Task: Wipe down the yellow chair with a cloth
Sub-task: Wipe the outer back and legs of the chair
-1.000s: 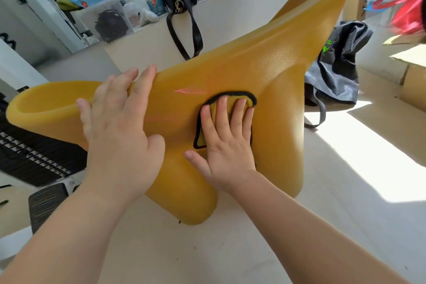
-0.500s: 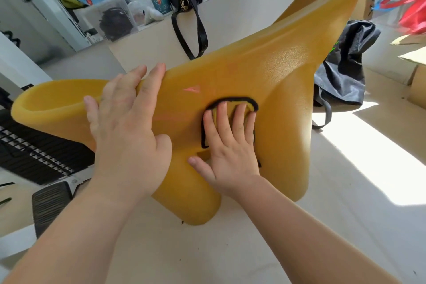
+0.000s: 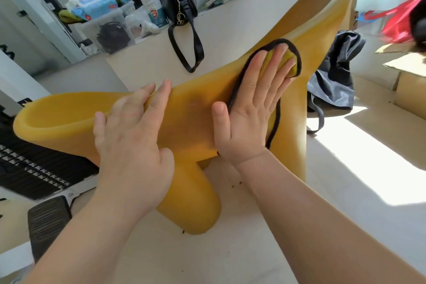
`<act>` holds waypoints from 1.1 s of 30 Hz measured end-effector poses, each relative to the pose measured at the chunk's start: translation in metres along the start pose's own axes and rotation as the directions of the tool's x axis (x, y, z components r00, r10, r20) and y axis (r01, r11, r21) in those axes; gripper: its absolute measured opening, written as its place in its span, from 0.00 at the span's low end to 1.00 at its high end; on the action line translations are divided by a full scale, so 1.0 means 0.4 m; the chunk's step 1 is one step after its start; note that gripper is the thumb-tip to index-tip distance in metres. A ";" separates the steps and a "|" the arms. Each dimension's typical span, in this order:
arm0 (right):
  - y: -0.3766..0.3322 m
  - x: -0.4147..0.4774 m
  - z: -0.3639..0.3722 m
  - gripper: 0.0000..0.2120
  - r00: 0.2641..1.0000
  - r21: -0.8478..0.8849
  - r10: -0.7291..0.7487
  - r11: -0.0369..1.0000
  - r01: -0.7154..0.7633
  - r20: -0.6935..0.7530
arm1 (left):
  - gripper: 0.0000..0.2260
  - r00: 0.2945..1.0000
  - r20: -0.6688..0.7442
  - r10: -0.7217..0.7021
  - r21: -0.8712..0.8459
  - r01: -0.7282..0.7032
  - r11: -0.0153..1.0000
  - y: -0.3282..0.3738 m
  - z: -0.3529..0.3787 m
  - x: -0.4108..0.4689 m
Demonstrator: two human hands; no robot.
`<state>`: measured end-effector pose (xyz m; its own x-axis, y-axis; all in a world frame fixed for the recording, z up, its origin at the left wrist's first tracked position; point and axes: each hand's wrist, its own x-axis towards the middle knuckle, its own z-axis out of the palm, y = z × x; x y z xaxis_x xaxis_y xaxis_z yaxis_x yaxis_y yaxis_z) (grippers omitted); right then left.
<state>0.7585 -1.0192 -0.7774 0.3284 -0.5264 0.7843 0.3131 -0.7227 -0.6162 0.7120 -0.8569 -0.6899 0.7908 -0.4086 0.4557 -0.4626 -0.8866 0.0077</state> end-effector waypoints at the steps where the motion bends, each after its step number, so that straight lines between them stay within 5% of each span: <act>1: -0.032 -0.001 0.010 0.43 0.997 0.026 0.069 0.997 -0.069 -0.028 | 0.44 1.000 0.016 0.017 0.004 -0.017 1.000 -0.003 -0.006 0.003; 7: -0.163 -0.194 0.081 0.38 0.970 0.075 0.108 0.989 -0.127 0.217 | 0.39 0.978 0.030 0.204 -0.022 -0.204 0.979 -0.088 -0.041 0.023; 12: -0.089 -0.088 0.040 0.38 0.987 0.061 0.158 0.985 -0.160 0.028 | 0.38 0.952 -0.042 0.304 -0.085 -0.307 0.948 -0.127 -0.020 0.026; 17: -0.162 0.002 0.060 0.41 0.838 0.259 0.526 0.837 -0.481 -0.143 | 0.37 0.946 -0.173 0.274 -0.187 -0.304 0.934 -0.124 0.010 0.021; 23: -0.307 -0.181 0.115 0.44 0.897 0.171 0.421 0.882 -0.439 0.133 | 0.30 0.942 -0.210 0.262 -0.481 -0.333 0.811 -0.159 0.023 0.022; 29: -0.166 0.020 0.047 0.42 0.771 0.258 0.620 0.776 -0.576 -0.144 | 0.29 0.954 -0.269 0.136 -0.275 -0.211 0.938 -0.156 0.040 -0.041; 33: -0.255 -0.084 0.100 0.45 0.834 0.231 0.552 0.813 -0.535 -0.009 | 0.40 0.955 -0.269 0.122 -0.346 -0.214 0.914 -0.157 0.037 -0.047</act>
<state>0.7512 -0.9097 -0.7439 0.4386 -0.8418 0.3146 0.2846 -0.2020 -0.9371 0.7322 -0.7968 -0.7123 0.5913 -0.4406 0.6754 -0.7305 -0.6475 0.2171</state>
